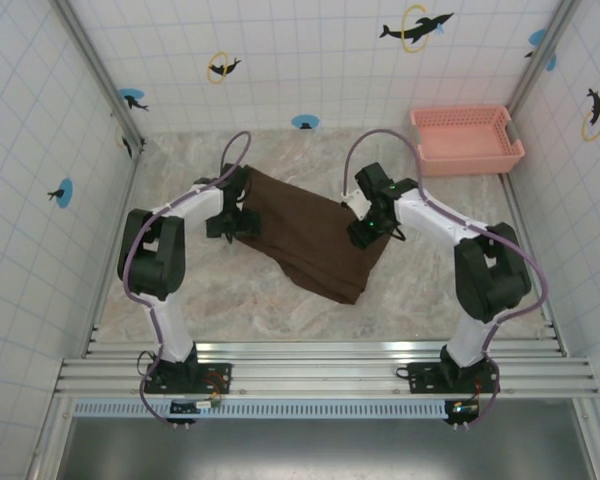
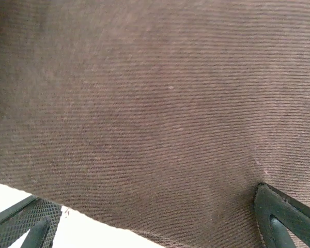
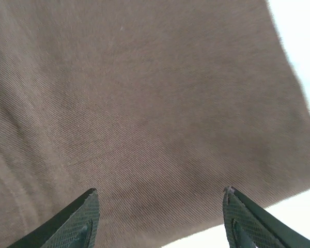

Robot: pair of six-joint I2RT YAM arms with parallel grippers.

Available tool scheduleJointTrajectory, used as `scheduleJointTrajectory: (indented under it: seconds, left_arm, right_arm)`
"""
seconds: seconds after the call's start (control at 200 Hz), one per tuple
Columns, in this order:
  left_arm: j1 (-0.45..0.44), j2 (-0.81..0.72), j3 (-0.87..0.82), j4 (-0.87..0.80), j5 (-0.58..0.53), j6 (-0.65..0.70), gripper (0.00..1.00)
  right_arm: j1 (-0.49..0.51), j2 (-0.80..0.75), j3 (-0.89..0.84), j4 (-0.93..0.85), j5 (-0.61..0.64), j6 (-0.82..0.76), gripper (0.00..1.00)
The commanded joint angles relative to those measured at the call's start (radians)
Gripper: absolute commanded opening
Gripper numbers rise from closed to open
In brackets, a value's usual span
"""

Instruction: Roll up the long pants

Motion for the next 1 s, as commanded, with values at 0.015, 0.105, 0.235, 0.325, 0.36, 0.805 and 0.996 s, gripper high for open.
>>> scheduleJointTrajectory:
  seconds: [0.015, 0.105, 0.235, 0.325, 0.36, 0.805, 0.996]
  left_arm:
    - [-0.010, 0.055, 0.063, 0.018, 0.011, -0.094, 0.97]
    - [-0.007, 0.124, 0.153, -0.022, 0.008, -0.091, 0.97]
    - [-0.011, 0.225, 0.247, -0.057, 0.049, -0.101, 0.97]
    - [-0.009, 0.285, 0.309, -0.081, 0.049, -0.107, 0.97]
    - [-0.009, 0.307, 0.337, -0.089, 0.052, -0.106, 0.97]
    - [-0.062, 0.514, 0.705, -0.212, 0.035, -0.052, 0.97]
    - [-0.074, 0.561, 0.763, -0.204, 0.044, -0.047, 0.97]
  right_arm:
    - [0.060, 0.067, 0.046, -0.027, 0.050, -0.059, 0.67]
    - [0.093, 0.136, 0.056, -0.025, 0.062, -0.063, 0.67]
    - [0.120, 0.209, 0.056, -0.005, 0.032, -0.045, 0.70]
    - [0.138, 0.242, 0.052, 0.001, 0.051, -0.029, 0.71]
    - [0.146, 0.250, 0.052, 0.000, 0.069, -0.012, 0.71]
    - [0.403, 0.269, 0.038, -0.016, -0.022, 0.330, 0.71]
    - [0.490, 0.271, 0.074, -0.024, -0.049, 0.395, 0.71]
